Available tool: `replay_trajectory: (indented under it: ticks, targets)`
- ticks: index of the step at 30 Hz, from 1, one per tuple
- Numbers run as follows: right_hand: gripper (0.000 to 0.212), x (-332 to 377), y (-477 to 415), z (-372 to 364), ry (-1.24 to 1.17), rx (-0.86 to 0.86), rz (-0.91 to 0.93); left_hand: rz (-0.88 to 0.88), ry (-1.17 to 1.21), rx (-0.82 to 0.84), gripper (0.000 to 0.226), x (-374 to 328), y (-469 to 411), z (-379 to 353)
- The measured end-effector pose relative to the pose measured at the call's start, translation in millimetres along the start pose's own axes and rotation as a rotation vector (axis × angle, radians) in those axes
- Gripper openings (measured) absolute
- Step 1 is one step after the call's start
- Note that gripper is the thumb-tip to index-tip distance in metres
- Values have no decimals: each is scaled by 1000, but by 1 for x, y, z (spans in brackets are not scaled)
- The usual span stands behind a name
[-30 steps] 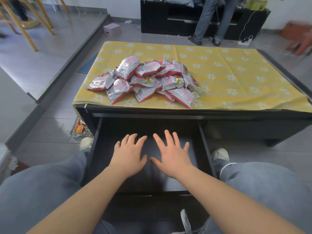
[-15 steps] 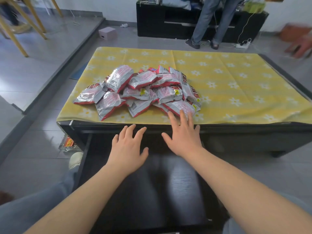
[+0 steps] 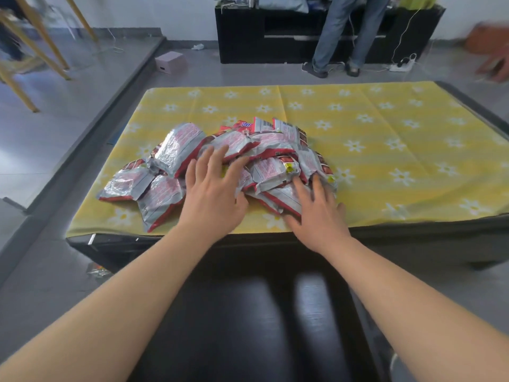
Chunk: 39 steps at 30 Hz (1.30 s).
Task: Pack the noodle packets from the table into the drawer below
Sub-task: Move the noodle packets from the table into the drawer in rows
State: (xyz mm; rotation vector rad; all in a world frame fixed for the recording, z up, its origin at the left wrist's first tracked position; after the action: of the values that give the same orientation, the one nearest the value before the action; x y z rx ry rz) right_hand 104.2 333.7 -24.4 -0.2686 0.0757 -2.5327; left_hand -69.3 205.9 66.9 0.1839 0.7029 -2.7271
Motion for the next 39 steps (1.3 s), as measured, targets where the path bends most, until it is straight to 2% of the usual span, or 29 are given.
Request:
replay_trajectory:
  ticks: [3,6,10,14,17,20,22,24,28,32,34,37,39]
  targets:
    - [87,-1,-3,1,30,-18,21,-11,-39,29,74,5,-34,-8]
    - [85,-2,-3,-1,58,-11,28,12,-39,129,79,12,-62,-24]
    - [89,3,3,-3,43,21,9,71,-153,250,82,25,-76,-42]
    - [80,4,7,1,-42,89,-5,108,-212,214,67,26,-80,-40]
    - [73,9,12,12,-191,140,-27,79,-224,186,53,24,-79,-31]
    - [68,16,20,27,-354,97,5,39,-197,145,60,18,-72,-18]
    - [64,21,23,38,-550,74,2,35,-171,101,63,13,-66,-7]
    - [58,25,26,48,-826,79,-81,72,-120,59,59,9,-60,6]
    - [39,31,36,55,-1410,100,-349,231,137,-42,56,13,-47,31]
    - [25,37,51,64,-1766,86,-557,363,395,-98,47,14,-21,47]
    - [27,42,58,68,-1873,101,-576,520,543,-53,41,19,-1,43]
    - [32,52,71,72,-1936,178,-540,845,1120,99,32,12,37,28]
    - [33,60,80,75,-1904,246,-469,918,1365,167,31,1,56,25]
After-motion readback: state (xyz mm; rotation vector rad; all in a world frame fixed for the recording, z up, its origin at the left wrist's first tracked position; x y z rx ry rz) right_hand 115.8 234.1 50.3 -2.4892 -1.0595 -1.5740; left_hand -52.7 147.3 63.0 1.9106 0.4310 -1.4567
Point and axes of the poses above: each hand's wrist, its own y-axis away from the middle knuckle, its own z-axis out of the back of the hand, x = y × z, the point moved 7 cm from there along -y, towards the middle knuckle, and after that the axes turned 6 degrees about -x, right-handed, at the moved point
